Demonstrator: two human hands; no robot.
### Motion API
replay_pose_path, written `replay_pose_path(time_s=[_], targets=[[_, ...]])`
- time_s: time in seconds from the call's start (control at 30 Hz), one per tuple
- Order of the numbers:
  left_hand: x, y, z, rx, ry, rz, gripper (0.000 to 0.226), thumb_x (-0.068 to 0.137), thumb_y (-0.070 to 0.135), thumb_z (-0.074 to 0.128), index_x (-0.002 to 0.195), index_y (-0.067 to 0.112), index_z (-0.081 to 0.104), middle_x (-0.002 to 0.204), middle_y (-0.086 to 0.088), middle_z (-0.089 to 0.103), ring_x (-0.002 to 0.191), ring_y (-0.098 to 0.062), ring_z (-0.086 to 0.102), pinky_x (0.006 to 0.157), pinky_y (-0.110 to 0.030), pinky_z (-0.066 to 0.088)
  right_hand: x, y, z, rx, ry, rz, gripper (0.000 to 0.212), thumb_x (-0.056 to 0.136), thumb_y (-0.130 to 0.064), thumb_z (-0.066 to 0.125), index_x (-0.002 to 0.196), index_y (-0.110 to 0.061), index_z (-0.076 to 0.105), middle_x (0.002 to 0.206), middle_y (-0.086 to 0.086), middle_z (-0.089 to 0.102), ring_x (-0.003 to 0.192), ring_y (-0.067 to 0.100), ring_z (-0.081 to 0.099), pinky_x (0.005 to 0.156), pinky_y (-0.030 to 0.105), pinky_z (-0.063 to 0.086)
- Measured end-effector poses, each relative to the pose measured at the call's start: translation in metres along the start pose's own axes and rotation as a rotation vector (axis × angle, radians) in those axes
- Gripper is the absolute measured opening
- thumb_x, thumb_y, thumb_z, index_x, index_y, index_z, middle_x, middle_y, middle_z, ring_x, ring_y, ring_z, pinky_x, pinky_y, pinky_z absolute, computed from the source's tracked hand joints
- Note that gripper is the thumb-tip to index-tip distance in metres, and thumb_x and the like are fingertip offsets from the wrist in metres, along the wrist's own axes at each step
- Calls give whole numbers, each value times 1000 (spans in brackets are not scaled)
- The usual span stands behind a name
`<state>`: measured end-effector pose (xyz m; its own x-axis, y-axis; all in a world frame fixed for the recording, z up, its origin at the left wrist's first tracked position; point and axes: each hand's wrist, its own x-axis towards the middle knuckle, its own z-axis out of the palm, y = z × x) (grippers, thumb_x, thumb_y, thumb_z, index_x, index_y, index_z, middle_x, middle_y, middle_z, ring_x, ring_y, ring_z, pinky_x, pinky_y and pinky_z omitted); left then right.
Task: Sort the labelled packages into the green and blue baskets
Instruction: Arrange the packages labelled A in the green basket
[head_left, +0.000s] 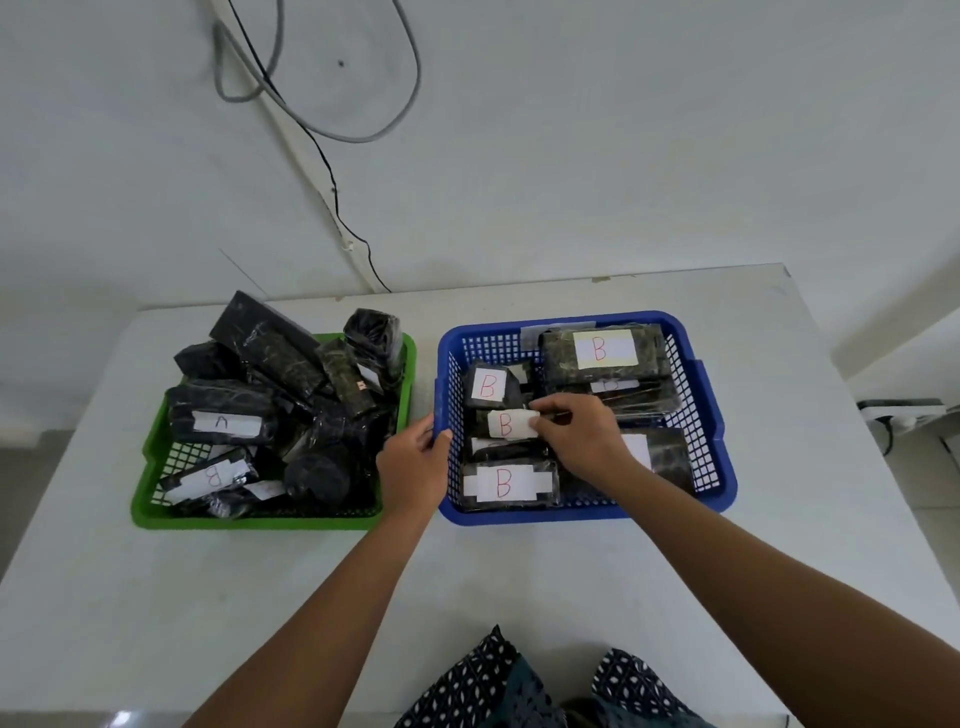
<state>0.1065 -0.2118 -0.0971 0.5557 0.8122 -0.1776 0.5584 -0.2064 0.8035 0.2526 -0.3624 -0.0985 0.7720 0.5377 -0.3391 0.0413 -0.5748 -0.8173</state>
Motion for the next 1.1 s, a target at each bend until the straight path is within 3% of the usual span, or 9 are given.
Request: replay_pose_path(time_s=[0.1, 0.2, 0.37, 0.57, 0.7, 0.8, 0.87, 0.97, 1.1], targets=[[2, -2, -2, -8, -21, -29, 43, 93, 20, 66, 135, 13, 60, 123, -5, 70, 97, -2, 65, 92, -25, 54, 10, -5, 15, -1, -15, 4, 24, 93, -20, 70, 117, -22, 69, 106, -5, 67, 93, 9, 62, 74, 19, 50], [3, -4, -2, -16, -13, -49, 44, 93, 21, 67, 136, 13, 59, 125, -5, 69, 102, -4, 66, 92, -23, 54, 16, -5, 24, -30, -15, 45, 22, 94, -22, 67, 117, -21, 66, 107, -4, 64, 95, 12, 59, 72, 20, 46], [4, -4, -2, -33, -26, -55, 45, 94, 20, 67, 137, 12, 58, 127, -6, 68, 109, -11, 67, 95, -32, 55, 16, -2, 30, -75, 8, 34, 26, 94, -27, 68, 120, -24, 64, 109, -5, 61, 92, 11, 57, 68, 20, 47], [8, -6, -7, -44, -67, -43, 44, 92, 22, 70, 134, 13, 61, 120, -3, 71, 89, 1, 66, 79, -12, 54, 10, -3, 29, -173, 2, -37, 32, 93, -26, 69, 124, -24, 62, 121, 0, 63, 106, 19, 59, 93, 40, 55], [8, -6, -16, -43, -114, -36, 44, 91, 24, 70, 133, 16, 62, 121, 0, 71, 94, 2, 64, 85, -13, 52, 3, -12, 25, -290, 17, -69, 33, 94, -32, 66, 125, -25, 60, 121, 0, 62, 105, 18, 58, 91, 39, 55], [9, -10, -32, -12, -119, 9, 42, 90, 28, 69, 131, 19, 63, 119, 6, 71, 86, 17, 58, 71, 2, 43, -6, -23, 26, -381, 100, -119, 29, 94, -34, 63, 122, -27, 60, 120, -3, 60, 102, 15, 58, 84, 37, 55], [10, -16, -49, 13, -98, 83, 38, 91, 29, 68, 128, 20, 66, 114, 10, 71, 86, 17, 60, 74, -2, 47, -11, -36, 33, -427, 140, -178, 30, 94, -34, 63, 122, -26, 60, 122, -5, 59, 103, 15, 58, 81, 36, 54], [12, -32, -84, 41, -8, 183, 31, 92, 29, 67, 121, 22, 70, 108, 15, 71, 93, 10, 65, 86, -18, 56, -19, -60, 53, -446, 159, -291, 34, 95, -34, 62, 127, -23, 61, 127, -3, 60, 110, 18, 59, 84, 38, 54], [22, -71, -133, 354, 39, 222, 40, 90, 41, 66, 126, 26, 66, 127, 8, 64, 119, -11, 57, 98, -26, 45, -29, -91, 99, -431, 64, -427, 33, 95, -31, 60, 126, -21, 63, 128, -1, 61, 110, 22, 61, 85, 39, 54]])
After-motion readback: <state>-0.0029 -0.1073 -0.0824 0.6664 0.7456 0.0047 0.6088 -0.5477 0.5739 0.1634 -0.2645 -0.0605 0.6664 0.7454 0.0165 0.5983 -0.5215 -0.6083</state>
